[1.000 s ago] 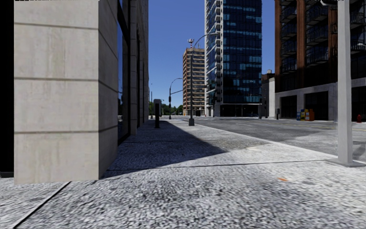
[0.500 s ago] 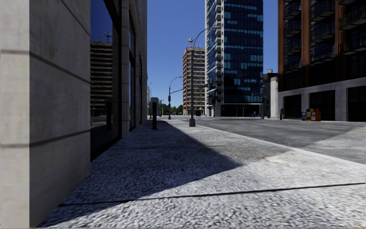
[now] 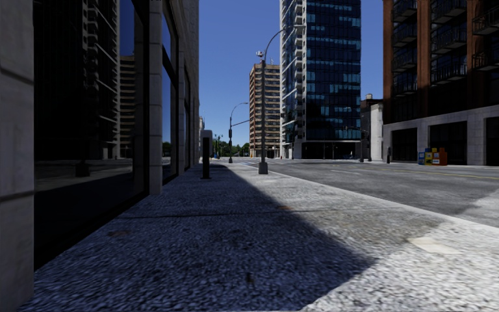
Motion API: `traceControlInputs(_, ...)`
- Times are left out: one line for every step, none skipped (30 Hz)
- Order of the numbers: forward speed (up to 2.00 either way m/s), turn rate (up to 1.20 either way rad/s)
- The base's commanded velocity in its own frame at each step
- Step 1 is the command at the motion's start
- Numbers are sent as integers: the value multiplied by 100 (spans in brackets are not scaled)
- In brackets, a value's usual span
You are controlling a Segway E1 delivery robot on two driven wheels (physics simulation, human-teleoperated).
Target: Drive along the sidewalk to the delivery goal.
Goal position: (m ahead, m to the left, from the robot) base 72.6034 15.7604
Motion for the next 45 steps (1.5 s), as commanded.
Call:
traceControlInputs(200, 0)
traceControlInputs(200, 0)
traceControlInputs(200, 0)
traceControlInputs(200, 0)
traceControlInputs(200, 0)
traceControlInputs(200, 0)
traceControlInputs(200, 0)
traceControlInputs(200, 0)
traceControlInputs(200, 0)
traceControlInputs(200, 0)
traceControlInputs(200, 0)
traceControlInputs(200, 0)
traceControlInputs(200, 0)
traceControlInputs(200, 0)
traceControlInputs(200, 0)
traceControlInputs(200, 0)
traceControlInputs(200, 0)
traceControlInputs(200, 0)
traceControlInputs(200, 0)
traceControlInputs(200, 0)
traceControlInputs(200, 0)
traceControlInputs(200, 0)
traceControlInputs(200, 0)
traceControlInputs(200, 0)
traceControlInputs(200, 0)
traceControlInputs(200, 0)
traceControlInputs(200, 0)
traceControlInputs(200, 0)
traceControlInputs(200, 0)
traceControlInputs(200, 0)
traceControlInputs(200, 0)
traceControlInputs(200, 0)
traceControlInputs(200, 0)
traceControlInputs(200, 0)
traceControlInputs(200, 0)
traceControlInputs(200, 0)
traceControlInputs(200, 0)
traceControlInputs(200, 0)
traceControlInputs(200, 0)
traceControlInputs(200, 0)
traceControlInputs(200, 0)
traceControlInputs(200, 0)
traceControlInputs(200, 0)
traceControlInputs(200, 0)
traceControlInputs(200, 0)
